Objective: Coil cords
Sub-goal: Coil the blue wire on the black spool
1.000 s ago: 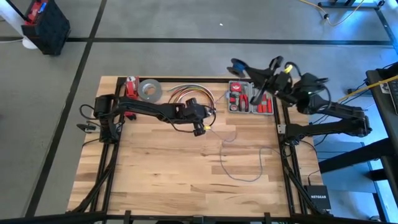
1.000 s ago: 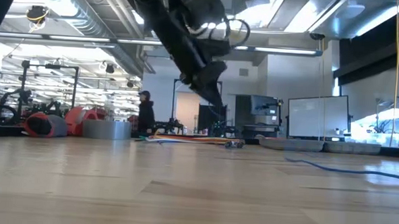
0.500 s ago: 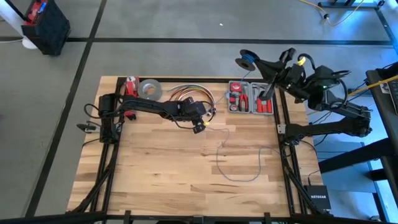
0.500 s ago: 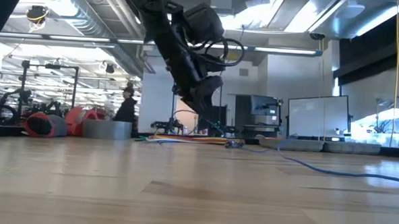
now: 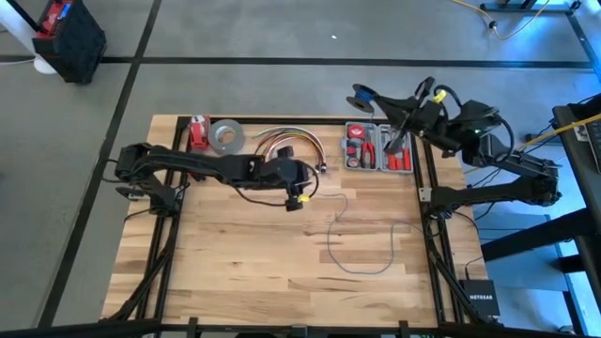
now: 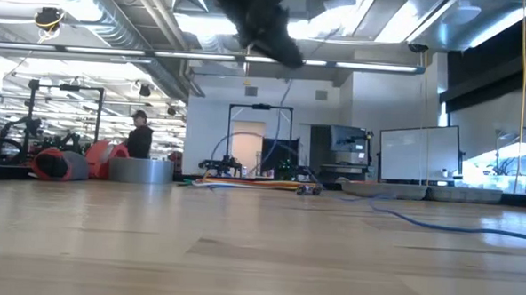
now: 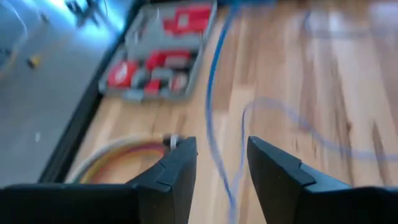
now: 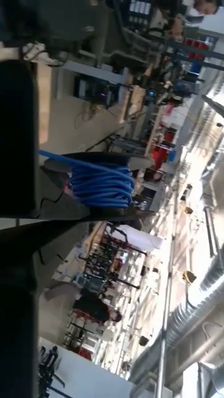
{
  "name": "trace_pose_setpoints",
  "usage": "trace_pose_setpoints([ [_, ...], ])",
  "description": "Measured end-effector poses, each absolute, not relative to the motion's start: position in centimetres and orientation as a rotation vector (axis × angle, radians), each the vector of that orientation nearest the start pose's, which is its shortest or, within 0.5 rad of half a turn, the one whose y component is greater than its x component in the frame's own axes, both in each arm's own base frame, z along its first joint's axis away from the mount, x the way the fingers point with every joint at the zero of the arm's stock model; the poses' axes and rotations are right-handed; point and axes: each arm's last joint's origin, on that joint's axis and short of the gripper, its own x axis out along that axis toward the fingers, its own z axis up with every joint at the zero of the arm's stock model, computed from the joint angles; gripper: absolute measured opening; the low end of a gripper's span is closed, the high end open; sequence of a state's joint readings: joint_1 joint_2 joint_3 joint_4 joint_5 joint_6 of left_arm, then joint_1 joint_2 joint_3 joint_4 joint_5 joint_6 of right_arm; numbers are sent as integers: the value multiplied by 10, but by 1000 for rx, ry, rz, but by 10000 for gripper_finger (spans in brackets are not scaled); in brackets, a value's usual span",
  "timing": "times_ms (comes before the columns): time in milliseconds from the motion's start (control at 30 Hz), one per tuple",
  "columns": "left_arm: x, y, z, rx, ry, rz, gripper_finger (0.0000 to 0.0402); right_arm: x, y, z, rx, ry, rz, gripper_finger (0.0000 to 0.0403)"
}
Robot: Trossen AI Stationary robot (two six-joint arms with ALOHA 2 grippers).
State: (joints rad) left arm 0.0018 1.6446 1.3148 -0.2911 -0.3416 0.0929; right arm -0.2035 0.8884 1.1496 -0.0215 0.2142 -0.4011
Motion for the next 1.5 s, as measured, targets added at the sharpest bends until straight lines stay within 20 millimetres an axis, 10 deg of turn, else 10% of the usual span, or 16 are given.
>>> trace_pose_setpoints([
  [500,411,22,281,230,296,344,133,207,-48,355,-387,-83,-420,5],
  [700,386,15,266,152,626,326,133,208,-49,319,-390,-2,-431,5],
  [1033,366,5,261,60,807,346,133,217,-49,301,-339,69,-331,5],
  [1267,399,3,282,127,413,234,133,222,-49,299,-341,64,-328,5],
  [1500,418,20,256,78,385,276,133,221,-49,298,-334,45,-335,5],
])
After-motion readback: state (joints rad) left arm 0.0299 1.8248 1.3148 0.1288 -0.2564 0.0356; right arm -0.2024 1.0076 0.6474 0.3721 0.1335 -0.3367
